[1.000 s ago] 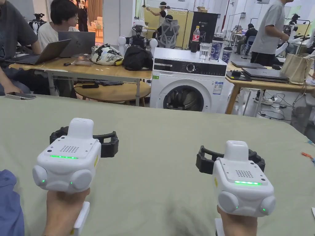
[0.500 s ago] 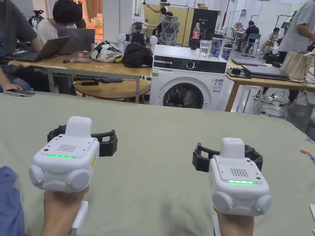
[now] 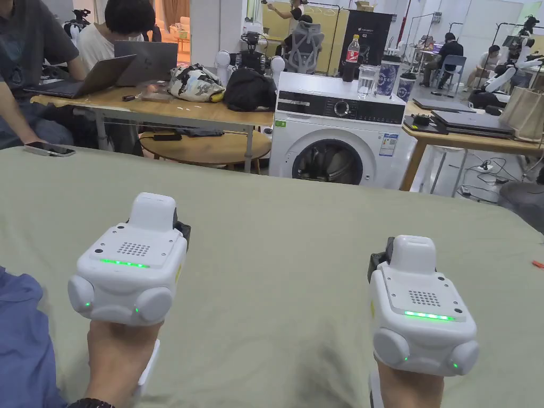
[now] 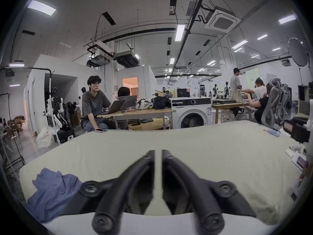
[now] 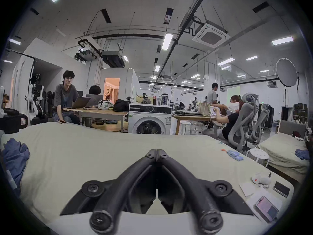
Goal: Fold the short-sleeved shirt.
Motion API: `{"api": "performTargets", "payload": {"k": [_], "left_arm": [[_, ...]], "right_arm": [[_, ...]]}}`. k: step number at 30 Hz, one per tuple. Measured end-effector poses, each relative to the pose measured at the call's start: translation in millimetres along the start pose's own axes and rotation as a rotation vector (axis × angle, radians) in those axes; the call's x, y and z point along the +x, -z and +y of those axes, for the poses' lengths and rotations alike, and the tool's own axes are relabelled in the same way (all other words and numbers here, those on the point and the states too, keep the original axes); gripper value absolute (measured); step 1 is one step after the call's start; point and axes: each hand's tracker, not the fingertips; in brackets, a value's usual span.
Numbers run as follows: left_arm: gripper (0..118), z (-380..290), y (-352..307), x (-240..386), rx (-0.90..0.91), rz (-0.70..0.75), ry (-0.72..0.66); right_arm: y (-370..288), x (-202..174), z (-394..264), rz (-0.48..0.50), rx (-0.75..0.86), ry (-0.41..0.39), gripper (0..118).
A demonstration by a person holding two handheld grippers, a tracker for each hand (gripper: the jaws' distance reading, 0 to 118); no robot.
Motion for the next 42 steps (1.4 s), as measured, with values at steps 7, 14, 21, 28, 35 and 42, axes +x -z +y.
{"api": "performTargets", "payload": {"k": [7,14,21,28,35,42], "left_arm": [[0,-1.2,-4.5,-7.9,-0.045,-0.017,-0.001],[0,-2.0,-12.2,-58.5,-0.122,0.061,-0.092],[0,-2.6,-46.9,-132.1,-0.152,0.22,-0.071],[0,-16.9,-66.0,-213.7,-0.397,0.272,-0.113],[0,-56.1,-60.6,-292.6,-0.746,0.212,-0.271],[65,-90.6,-47.6,-328.6,-0.898,0.177,-0.435]], "right_arm": [[2.8,-9.5,3.5,0.019,-0.063,0.018,0],[1.2,-43.6,7.1,0.079,-0.08,0.021,0],[-0.8,-125.2,13.8,0.243,-0.077,-0.01,0],[-8.6,-205.7,14.4,0.401,-0.117,-0.038,0],[-16.1,-243.7,0.5,0.477,-0.154,-0.086,0],[-15.7,-245.9,-13.9,0.486,-0.189,-0.122,0]]}}
